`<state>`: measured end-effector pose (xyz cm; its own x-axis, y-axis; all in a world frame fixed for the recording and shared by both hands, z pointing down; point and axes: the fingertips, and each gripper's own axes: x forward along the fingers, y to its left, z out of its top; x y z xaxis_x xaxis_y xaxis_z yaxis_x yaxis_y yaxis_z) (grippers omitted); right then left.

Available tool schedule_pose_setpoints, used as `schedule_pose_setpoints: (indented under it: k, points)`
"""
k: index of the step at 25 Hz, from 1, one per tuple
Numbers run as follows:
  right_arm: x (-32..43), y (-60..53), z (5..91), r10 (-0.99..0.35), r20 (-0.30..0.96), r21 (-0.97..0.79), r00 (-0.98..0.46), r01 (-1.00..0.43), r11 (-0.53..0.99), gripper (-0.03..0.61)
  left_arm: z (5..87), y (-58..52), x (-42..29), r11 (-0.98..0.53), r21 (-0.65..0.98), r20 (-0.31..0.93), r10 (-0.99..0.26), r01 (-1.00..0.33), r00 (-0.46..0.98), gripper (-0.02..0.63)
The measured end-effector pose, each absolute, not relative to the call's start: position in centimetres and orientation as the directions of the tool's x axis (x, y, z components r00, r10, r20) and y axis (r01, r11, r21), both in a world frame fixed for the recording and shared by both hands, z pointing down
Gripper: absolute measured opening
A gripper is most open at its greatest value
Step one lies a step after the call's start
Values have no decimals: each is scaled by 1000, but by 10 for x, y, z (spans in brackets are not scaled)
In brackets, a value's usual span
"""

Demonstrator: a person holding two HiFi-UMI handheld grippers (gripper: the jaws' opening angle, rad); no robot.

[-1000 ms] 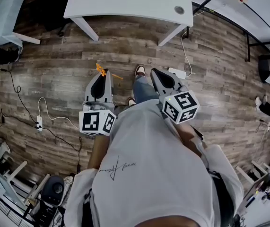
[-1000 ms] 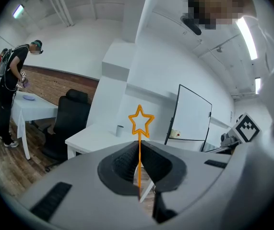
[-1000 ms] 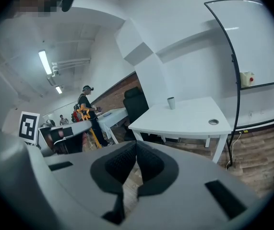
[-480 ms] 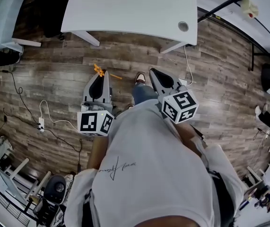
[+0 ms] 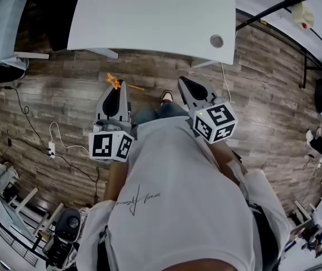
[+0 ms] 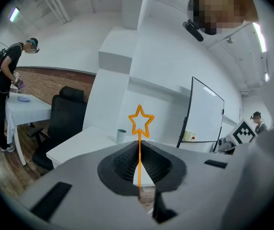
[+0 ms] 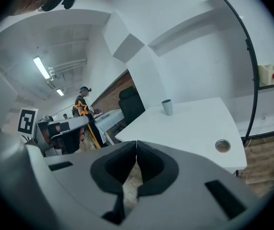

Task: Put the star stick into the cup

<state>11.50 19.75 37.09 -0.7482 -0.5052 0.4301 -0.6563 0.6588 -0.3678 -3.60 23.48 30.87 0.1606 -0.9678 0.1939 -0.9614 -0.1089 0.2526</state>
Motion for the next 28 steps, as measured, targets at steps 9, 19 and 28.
schedule_pose_setpoints:
  k: [9,19,28]
  points:
    - [112,184,365,-510,403,-372,-760,-645,667,9,305,210,-31,-146,253,185,-963,-956,196,18]
    - [108,142,361,-554,408,-325,-726,-683,655,9,306,156,-39,-202,239,156,-957,-950,243,18]
    - [72,94,362,-536,427,-313,-728,-675,668,9,299,101,-69,-208,243,148,-957,-948,248,18]
